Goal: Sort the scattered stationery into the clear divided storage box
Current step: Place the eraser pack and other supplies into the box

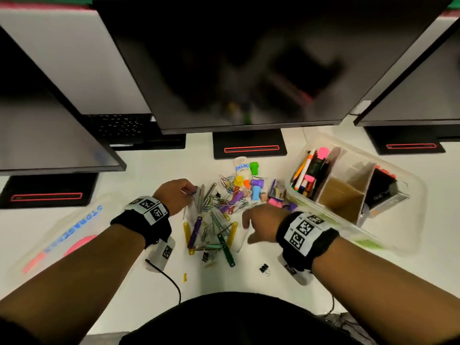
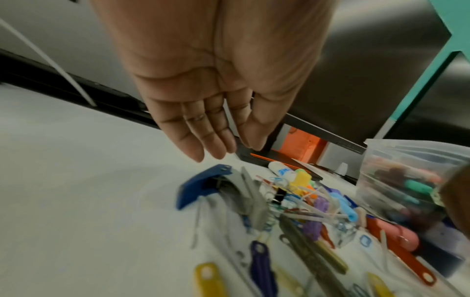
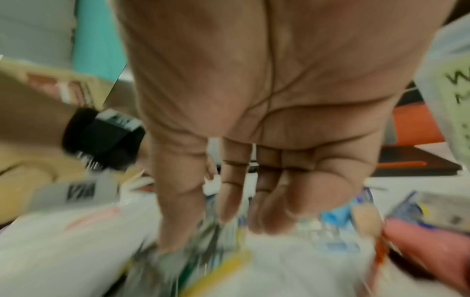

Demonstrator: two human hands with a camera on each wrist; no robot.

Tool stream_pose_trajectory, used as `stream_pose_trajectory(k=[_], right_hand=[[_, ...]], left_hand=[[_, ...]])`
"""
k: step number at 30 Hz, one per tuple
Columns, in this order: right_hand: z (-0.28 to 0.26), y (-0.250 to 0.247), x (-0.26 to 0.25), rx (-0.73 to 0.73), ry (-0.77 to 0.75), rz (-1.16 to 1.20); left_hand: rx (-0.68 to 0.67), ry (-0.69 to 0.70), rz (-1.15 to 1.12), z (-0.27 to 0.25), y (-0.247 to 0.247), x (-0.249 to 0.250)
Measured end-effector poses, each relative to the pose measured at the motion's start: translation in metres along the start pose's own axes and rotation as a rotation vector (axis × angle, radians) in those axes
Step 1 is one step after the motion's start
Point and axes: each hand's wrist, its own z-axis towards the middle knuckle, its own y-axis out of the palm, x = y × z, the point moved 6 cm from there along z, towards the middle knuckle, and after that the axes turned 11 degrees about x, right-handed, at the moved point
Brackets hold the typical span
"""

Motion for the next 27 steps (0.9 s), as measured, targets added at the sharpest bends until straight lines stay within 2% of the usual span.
stream_pose_trajectory(k=[2,5,13,18,21,25,27], right_hand=[[-0.004,0.028,0.001,-0.13,-0.039,-0.084],[-0.01,0.053,0.013,-0.254,-0.028,-0.135],[-0.002,0.068,0.013,-0.18,-0.021,-0.028],[0.017,0.06,0.026,-0.032,0.03,-0.022],[0.027,0.038,0.028,0.073,0.083,-0.038],[0.047,-0.01,0.022,0.355,0.163,0.088],[0.067,-0.027,0.02,0.432,0.224,0.198]], left_hand=[[0.002,-0.068,0.004,-0.002,-0.009,-0.019],[-0.007,-0.089,0.049,-0.004,-0.017,-0.036],[-0.068,-0.136,0.067,-0.003,0.002,-0.039],[-0.093,-0.053,0.091,0.004,0.021,-0.021],[-0.077,-0.057,0.066,0.007,0.027,-0.018],[-0.068,-0.053,0.023,0.008,0.03,-0.017],[-0.073,-0.049,0.018,0.008,0.029,-0.016]])
